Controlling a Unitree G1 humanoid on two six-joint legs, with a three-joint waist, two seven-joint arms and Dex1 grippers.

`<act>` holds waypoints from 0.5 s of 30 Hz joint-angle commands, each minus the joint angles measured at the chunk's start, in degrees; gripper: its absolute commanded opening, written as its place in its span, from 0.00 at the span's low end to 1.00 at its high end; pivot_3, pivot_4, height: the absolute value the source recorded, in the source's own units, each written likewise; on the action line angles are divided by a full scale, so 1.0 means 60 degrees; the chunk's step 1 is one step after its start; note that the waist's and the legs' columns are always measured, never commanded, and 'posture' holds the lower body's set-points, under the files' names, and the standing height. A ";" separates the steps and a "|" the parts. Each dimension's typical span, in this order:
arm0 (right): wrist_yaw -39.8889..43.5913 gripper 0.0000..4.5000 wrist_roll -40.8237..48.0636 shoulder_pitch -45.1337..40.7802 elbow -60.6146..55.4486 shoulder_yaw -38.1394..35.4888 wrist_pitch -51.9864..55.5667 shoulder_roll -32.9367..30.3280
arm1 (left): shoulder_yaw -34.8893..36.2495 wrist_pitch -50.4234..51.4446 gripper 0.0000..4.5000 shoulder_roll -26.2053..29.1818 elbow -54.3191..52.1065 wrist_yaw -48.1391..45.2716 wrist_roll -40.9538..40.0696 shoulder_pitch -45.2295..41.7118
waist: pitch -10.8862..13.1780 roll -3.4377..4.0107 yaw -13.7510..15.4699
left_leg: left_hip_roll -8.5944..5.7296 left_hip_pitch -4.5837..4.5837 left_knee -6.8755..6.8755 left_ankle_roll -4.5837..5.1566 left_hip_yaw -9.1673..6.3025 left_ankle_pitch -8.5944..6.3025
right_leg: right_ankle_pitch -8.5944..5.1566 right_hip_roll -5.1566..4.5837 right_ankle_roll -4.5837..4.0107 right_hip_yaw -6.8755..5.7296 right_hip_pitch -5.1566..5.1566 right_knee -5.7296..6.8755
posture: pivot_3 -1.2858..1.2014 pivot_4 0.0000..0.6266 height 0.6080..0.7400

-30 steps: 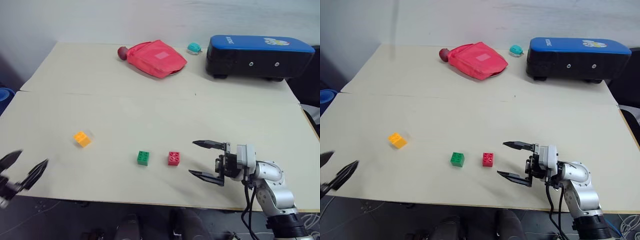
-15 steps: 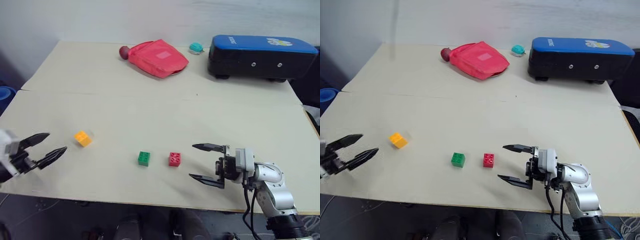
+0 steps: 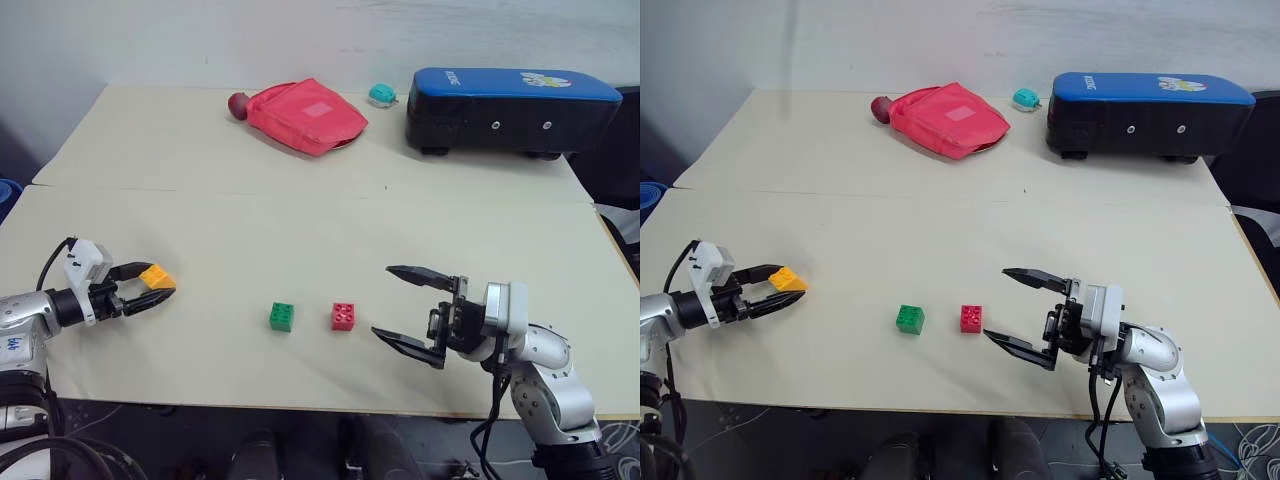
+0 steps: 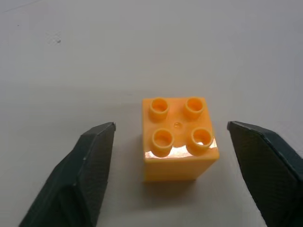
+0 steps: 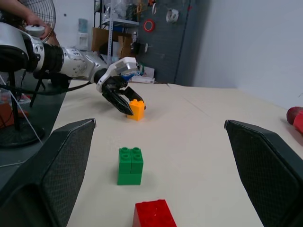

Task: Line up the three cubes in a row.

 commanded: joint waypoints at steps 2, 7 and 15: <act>-0.0099 1.00 0.0054 -0.0023 -0.0421 -0.0117 0.0054 -0.0123 | 0.0077 -0.0536 0.51 0.0182 0.0496 -0.0363 0.0001 -0.0214 | 0.0000 0.0000 0.0044 | 0.0000 -0.0005 0.0001 0.0000 0.0002 0.0000 | 0.0000 0.0000 0.0000 0.0001 -0.0007 0.0000 | 0.52 0.24 1.00; -0.0096 1.00 0.0046 0.0053 -0.0455 -0.0368 0.0170 -0.0520 | -0.0504 -0.1253 0.33 0.0042 -0.0135 -0.1687 -0.0009 -0.0395 | -0.0001 -0.0003 0.0130 | -0.0002 -0.0023 0.0017 0.0000 0.0004 0.0001 | 0.0000 0.0000 0.0000 0.0001 -0.0024 0.0009 | 0.52 0.24 1.00; 0.0696 1.00 0.0148 0.0687 -0.0237 -0.1018 0.0332 -0.1740 | -0.3757 -0.3705 0.33 -0.0163 -0.0457 -0.4153 0.0037 -0.1703 | -0.0002 -0.0004 0.0249 | -0.0006 -0.0044 0.0047 0.0000 0.0006 0.0004 | 0.0003 0.0001 0.0006 0.0000 -0.0025 0.0007 | 0.52 0.24 1.00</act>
